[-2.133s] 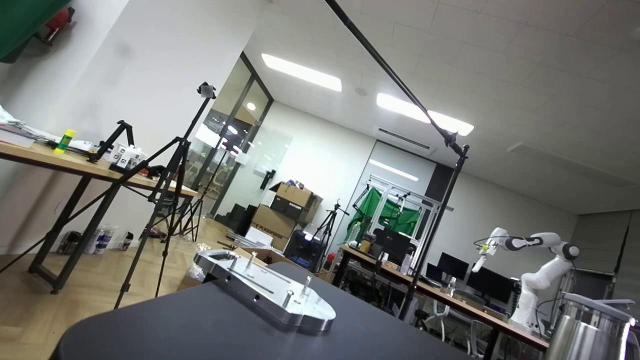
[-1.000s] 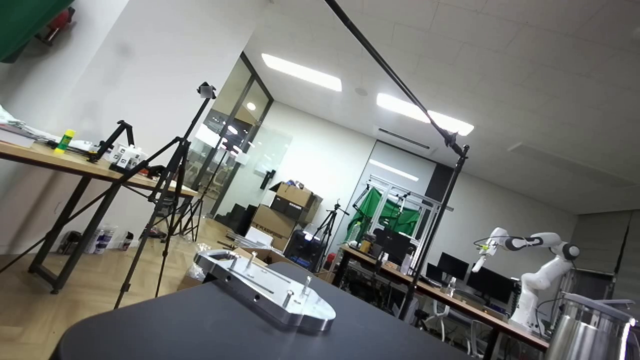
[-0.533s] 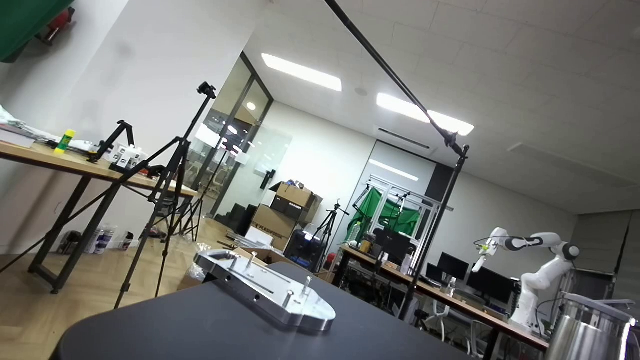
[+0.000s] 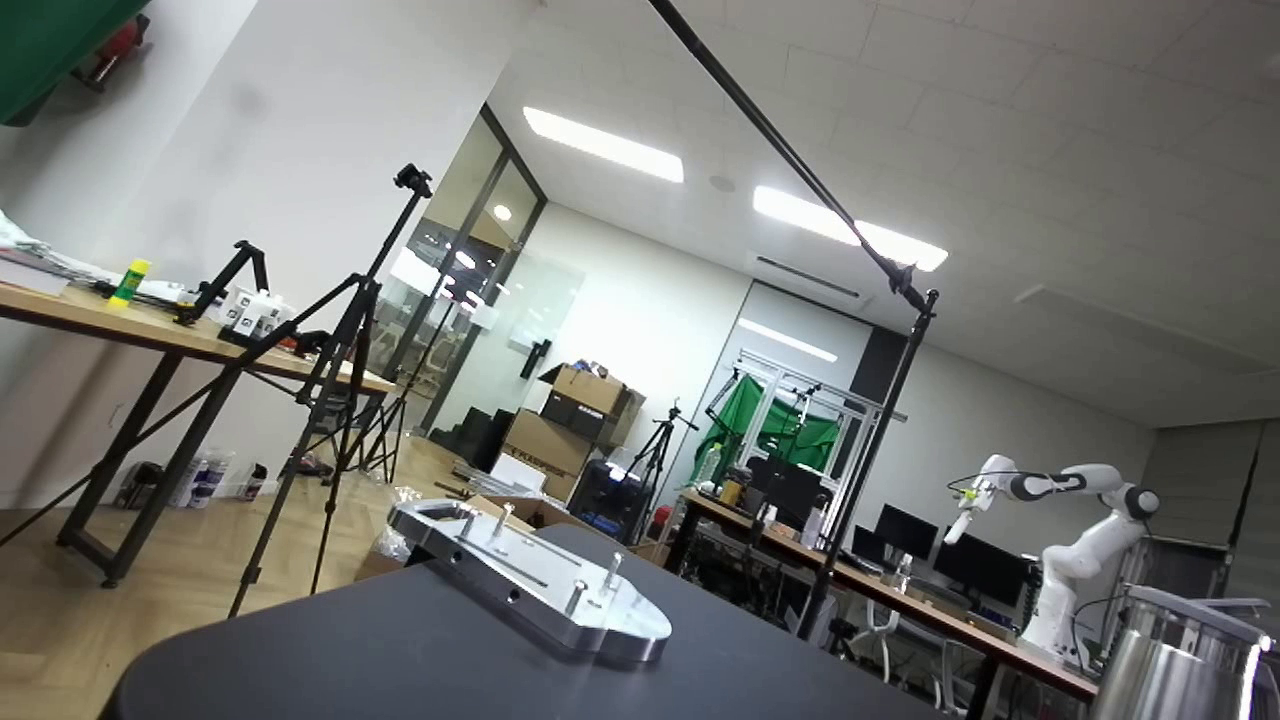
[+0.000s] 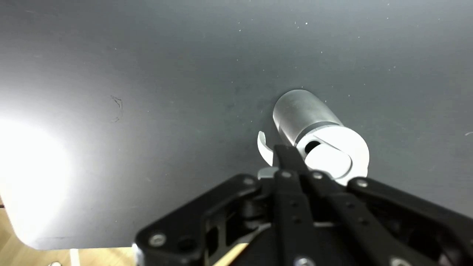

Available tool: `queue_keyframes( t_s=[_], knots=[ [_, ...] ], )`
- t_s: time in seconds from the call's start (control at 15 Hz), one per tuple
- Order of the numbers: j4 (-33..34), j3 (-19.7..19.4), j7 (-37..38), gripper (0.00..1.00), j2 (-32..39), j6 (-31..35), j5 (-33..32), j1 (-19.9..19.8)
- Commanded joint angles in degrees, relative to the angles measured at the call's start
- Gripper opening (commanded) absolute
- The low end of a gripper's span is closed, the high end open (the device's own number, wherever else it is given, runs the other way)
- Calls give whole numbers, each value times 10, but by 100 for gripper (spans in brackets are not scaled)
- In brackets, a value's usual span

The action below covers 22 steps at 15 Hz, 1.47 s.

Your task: Close the flask

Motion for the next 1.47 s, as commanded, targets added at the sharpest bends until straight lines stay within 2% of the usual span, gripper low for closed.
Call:
queue_keyframes(
  t_s=[0.0,0.4,0.8,1.4],
  knots=[
    [1,-2,0,1,0,-1,0,2],
    [9,2,7,0,7,9,-3,6],
    [14,15,12,0,27,70,-3,21],
    [26,19,12,0,94,109,-8,30]
  ],
)
